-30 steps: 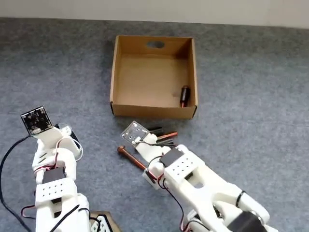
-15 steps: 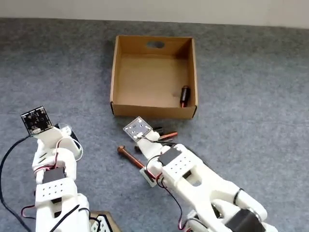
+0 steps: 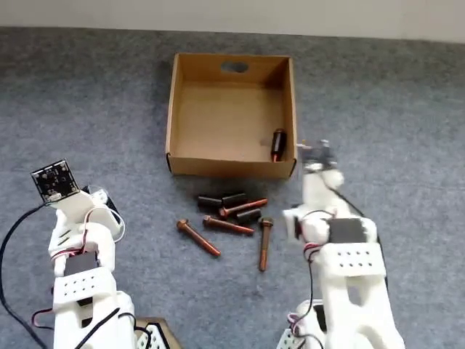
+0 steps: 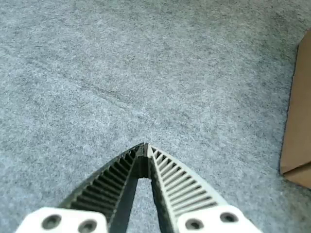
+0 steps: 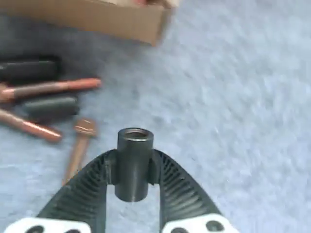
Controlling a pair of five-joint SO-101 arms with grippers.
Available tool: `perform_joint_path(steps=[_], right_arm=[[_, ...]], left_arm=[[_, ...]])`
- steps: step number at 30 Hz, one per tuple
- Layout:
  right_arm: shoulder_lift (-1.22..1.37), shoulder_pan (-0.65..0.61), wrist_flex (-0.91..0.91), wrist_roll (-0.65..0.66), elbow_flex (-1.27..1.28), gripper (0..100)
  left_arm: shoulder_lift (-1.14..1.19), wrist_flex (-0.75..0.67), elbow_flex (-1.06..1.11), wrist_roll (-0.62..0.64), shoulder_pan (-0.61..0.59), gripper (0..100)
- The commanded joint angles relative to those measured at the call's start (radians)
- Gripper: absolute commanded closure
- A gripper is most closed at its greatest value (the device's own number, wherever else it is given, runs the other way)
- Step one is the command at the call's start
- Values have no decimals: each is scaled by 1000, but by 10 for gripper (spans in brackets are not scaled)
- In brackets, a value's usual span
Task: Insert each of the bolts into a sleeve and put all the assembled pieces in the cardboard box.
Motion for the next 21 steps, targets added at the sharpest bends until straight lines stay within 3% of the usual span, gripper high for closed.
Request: perform_joint_path(steps=[1,8,11,21], right_arm=[[64,79,-2,11,1,992],[367,81,4,11,-62,980],[456,81,7,11,-101,913],[527,79,4,74,-130,872]], left_arm=[[-18,-18,-41,5,16,979],[-18,-18,-39,5,16,979],[-18,-18,-39,5,16,979],[-18,-18,-39,3,16,979]])
